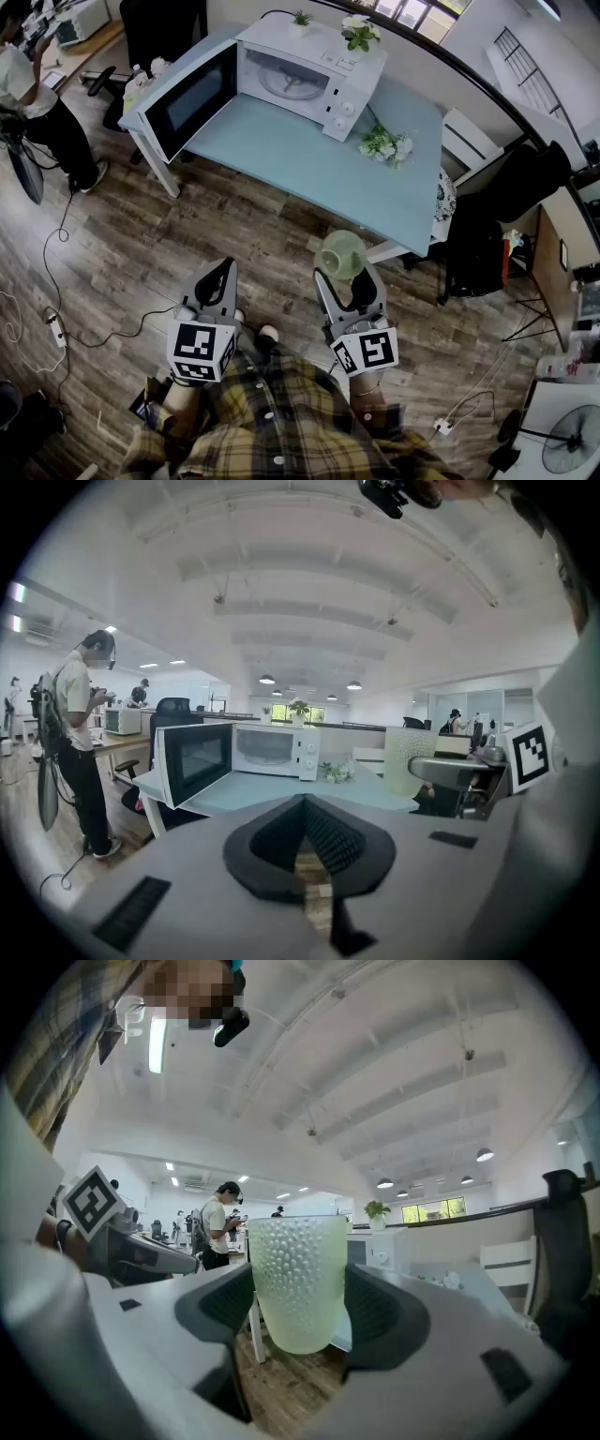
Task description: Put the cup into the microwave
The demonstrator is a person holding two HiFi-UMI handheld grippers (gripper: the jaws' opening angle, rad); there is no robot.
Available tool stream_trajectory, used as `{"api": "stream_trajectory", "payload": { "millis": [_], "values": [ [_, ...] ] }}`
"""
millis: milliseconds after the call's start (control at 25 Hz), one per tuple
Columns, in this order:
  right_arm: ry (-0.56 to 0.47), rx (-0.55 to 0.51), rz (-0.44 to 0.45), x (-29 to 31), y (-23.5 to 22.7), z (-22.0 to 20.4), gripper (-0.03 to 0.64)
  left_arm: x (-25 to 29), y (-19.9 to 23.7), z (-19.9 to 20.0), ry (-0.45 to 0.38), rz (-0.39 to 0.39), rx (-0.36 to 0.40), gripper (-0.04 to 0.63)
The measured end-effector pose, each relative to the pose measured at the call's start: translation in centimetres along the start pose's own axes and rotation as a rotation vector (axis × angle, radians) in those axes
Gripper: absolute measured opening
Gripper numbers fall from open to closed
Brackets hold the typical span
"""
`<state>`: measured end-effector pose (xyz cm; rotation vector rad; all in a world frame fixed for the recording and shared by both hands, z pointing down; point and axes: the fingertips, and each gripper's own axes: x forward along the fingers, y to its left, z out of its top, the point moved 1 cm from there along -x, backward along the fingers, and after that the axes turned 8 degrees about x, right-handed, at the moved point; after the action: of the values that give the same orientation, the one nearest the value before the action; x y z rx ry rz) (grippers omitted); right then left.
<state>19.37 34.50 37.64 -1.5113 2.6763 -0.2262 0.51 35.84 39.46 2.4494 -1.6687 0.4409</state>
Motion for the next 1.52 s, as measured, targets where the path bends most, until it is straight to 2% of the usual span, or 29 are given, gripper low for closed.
{"api": "stream_trajectory", "payload": {
  "millis": [360, 720, 1040, 1320, 1520],
  "values": [
    [-0.007, 0.042, 0.051, -1.7, -0.1, -0.3, 0.307, -1.0, -1.8, -0.8, 0.014, 0.028, -0.007, -0.011],
    [0.005, 0.044, 0.065, 0.1, -0.2, -0.8, 0.307, 0.0, -0.6, -1.8, 0.038, 0.046, -0.033, -0.011],
    [-0.014, 0.036, 0.059, 6.5, 0.1, -0.3, 0.307, 3.9, 4.6, -0.2, 0.012, 0.035, -0.021, -0.011],
    [-0.031, 0.038, 0.028, 13.8, 0.0, 0.8, 0.307, 8.5, 10.7, 2.3, -0.005, 0.007, -0.008, -0.011],
    [-0.028, 0.039, 0.001, 18.1, 0.2, 0.7, 0.307, 11.3, 14.4, 2.6, 0.005, -0.023, -0.007, -0.011]
  ]
}}
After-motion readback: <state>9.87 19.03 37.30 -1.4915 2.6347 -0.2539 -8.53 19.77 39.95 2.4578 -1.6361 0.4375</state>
